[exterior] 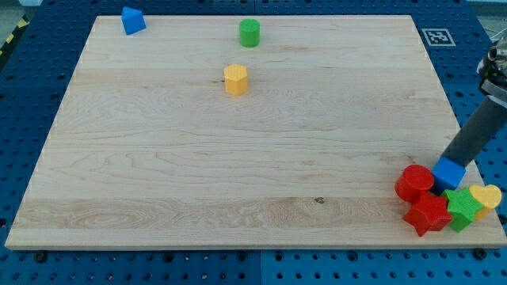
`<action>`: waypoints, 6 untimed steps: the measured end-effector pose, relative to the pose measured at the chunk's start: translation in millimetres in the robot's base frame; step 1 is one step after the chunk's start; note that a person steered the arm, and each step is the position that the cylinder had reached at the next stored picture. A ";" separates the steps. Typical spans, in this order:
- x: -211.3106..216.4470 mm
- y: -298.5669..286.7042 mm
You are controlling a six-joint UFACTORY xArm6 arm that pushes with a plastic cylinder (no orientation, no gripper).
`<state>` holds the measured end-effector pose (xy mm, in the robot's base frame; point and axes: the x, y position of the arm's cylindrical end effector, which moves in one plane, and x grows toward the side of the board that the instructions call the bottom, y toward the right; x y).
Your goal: Move blue triangle right and down a bit
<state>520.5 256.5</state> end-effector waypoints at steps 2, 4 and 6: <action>-19.6 -5.4; -109.9 -102.1; -198.2 -257.5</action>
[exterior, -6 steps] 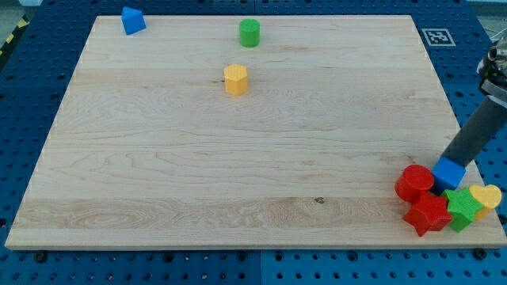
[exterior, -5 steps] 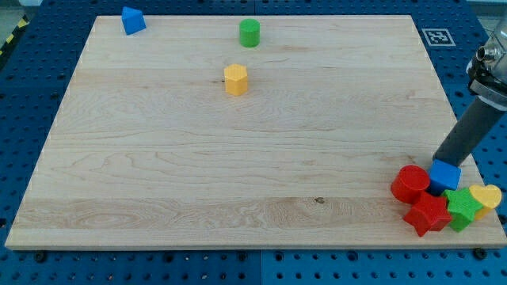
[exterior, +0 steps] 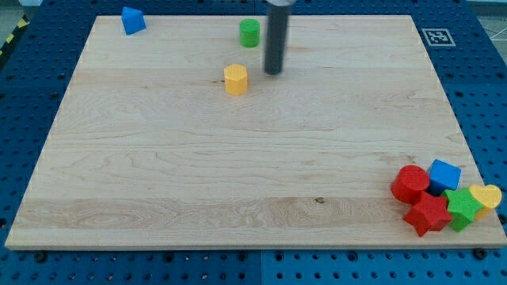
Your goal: Move blue triangle right and down a bit
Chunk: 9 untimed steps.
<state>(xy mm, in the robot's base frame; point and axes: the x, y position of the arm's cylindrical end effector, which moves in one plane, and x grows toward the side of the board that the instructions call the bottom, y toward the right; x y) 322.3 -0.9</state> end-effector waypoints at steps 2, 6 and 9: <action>-22.1 -148.4; -130.9 -290.9; -130.5 -230.5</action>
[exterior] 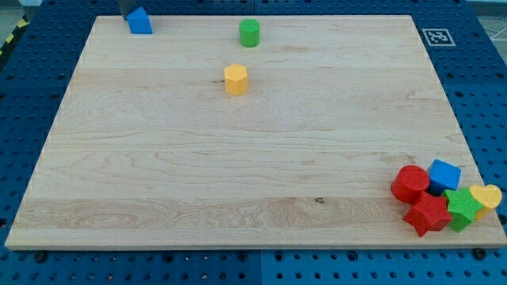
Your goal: Move blue triangle right and down a bit
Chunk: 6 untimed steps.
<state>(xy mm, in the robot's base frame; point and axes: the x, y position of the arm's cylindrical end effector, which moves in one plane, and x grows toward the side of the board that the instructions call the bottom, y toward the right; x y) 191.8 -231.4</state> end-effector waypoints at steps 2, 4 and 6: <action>4.2 -8.6; 16.6 11.6; 25.3 47.4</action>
